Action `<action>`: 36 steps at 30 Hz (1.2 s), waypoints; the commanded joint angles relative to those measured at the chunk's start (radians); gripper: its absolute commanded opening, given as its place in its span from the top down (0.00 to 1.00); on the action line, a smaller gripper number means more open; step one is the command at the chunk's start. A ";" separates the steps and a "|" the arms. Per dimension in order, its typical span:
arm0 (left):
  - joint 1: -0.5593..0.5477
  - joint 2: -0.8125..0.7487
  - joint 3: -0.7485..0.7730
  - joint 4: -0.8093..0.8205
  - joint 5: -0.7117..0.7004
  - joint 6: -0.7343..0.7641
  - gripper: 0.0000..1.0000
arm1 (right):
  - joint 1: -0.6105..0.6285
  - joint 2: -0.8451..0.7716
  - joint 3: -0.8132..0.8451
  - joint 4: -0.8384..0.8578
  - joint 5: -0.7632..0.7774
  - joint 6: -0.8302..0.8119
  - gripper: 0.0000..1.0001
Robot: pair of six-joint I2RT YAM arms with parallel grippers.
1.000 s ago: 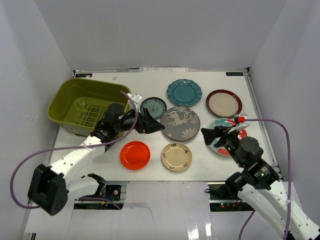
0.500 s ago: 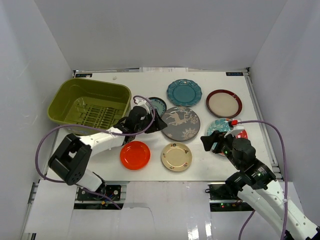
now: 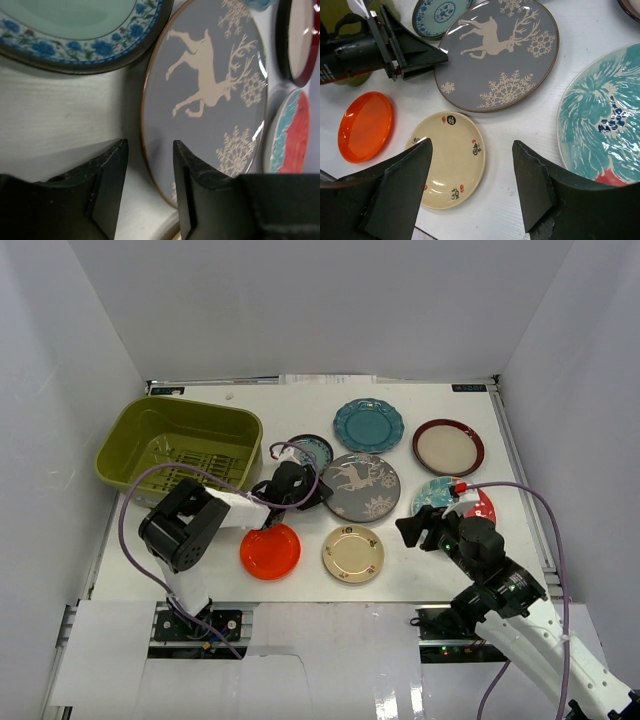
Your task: Place the plates into the plastic bin on the countertop
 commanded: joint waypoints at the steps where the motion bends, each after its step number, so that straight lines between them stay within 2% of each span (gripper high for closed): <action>1: -0.014 0.052 -0.016 0.110 -0.035 -0.038 0.50 | -0.002 0.016 -0.020 0.083 -0.026 0.016 0.29; 2: -0.018 0.061 -0.020 0.126 -0.039 -0.046 0.53 | -0.002 0.019 -0.029 0.089 -0.028 0.025 0.29; 4: -0.019 0.077 -0.026 0.149 -0.044 -0.054 0.64 | -0.001 0.029 -0.037 0.106 -0.034 0.033 0.29; 5: -0.019 0.075 -0.036 0.154 -0.056 -0.060 0.72 | -0.002 0.032 -0.041 0.107 -0.037 0.039 0.29; 6: -0.019 0.072 -0.043 0.157 -0.062 -0.061 0.86 | -0.002 0.035 -0.041 0.109 -0.039 0.044 0.29; 9: -0.021 0.020 -0.077 0.157 -0.079 -0.057 1.00 | -0.001 0.044 -0.040 0.112 -0.036 0.045 0.29; 12: -0.021 -0.064 -0.124 0.180 -0.073 -0.055 1.00 | -0.002 0.052 -0.032 0.115 -0.039 0.048 0.29; 17: -0.021 -0.249 -0.131 0.207 0.013 -0.060 1.00 | -0.001 0.047 0.000 0.112 -0.040 0.053 0.29; 20: -0.019 -0.360 -0.091 0.220 0.079 -0.061 1.00 | -0.001 0.042 0.025 0.107 -0.045 0.050 0.28; 27: 0.036 -0.550 0.021 0.140 0.122 -0.068 1.00 | -0.002 0.010 0.075 0.065 -0.033 0.039 0.28; 30: 0.132 -0.610 0.055 0.068 0.148 -0.083 1.00 | -0.002 0.007 0.094 0.046 -0.031 0.033 0.28; 34: 0.401 -0.732 0.099 -0.110 0.178 -0.091 1.00 | -0.002 0.007 0.106 0.041 -0.045 0.027 0.28; 36: 0.507 -0.753 0.130 -0.159 0.246 -0.097 1.00 | -0.002 0.006 0.110 0.041 -0.046 0.019 0.27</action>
